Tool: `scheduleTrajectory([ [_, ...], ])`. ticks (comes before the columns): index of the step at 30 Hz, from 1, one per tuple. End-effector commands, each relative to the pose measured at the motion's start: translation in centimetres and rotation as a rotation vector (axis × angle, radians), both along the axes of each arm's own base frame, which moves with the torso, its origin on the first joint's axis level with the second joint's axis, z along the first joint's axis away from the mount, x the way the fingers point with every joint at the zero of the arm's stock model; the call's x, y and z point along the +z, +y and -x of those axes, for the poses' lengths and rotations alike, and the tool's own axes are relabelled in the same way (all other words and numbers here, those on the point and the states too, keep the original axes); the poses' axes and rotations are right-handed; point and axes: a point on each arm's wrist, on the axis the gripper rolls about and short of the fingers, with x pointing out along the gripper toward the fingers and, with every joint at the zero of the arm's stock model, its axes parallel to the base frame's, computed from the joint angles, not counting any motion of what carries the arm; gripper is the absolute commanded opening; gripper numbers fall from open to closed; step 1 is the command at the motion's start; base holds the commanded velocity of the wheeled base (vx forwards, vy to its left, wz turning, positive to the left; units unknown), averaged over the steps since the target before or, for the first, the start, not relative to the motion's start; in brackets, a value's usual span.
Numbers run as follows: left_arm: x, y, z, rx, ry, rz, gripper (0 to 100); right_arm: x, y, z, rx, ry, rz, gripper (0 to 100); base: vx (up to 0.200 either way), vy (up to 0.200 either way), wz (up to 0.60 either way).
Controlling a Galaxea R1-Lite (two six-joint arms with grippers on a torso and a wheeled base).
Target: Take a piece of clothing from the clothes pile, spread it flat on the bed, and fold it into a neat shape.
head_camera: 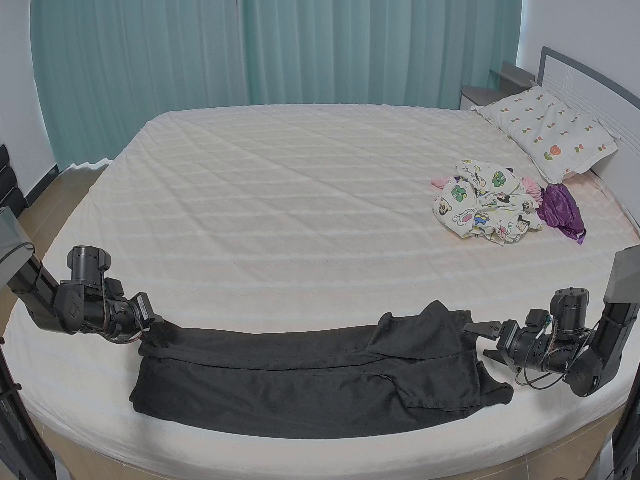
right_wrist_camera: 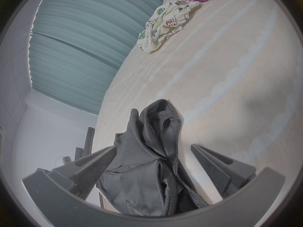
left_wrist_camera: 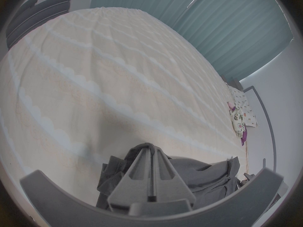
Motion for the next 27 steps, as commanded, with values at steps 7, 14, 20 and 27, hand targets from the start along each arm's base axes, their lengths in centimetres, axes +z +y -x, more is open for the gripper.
scheduleTrajectory([
  [7, 2.9, 0.4, 0.3, 0.087, -0.078, 0.069, 0, 0.4, 0.5, -0.6, -0.016, -0.039, -0.059, 100, 0.0, 0.0, 0.0],
  [14, 2.6, 0.4, 0.1, 0.104, -0.079, 0.086, 0, -0.5, 1.2, -1.5, 0.002, -0.044, -0.06, 100, 0.0, 0.0, 0.0],
  [20, 2.4, 0.4, 0.2, 0.1, -0.068, 0.092, 0, -0.4, 1.5, -2.1, 0.007, -0.066, -0.06, 100, 0.0, 0.0, 0.0],
  [27, 2.1, 0.4, 0.2, 0.102, -0.059, 0.093, 0, 0.3, 1.6, -3.6, 0.005, -0.117, -0.063, 100, 0.0, 0.0, 0.0],
])
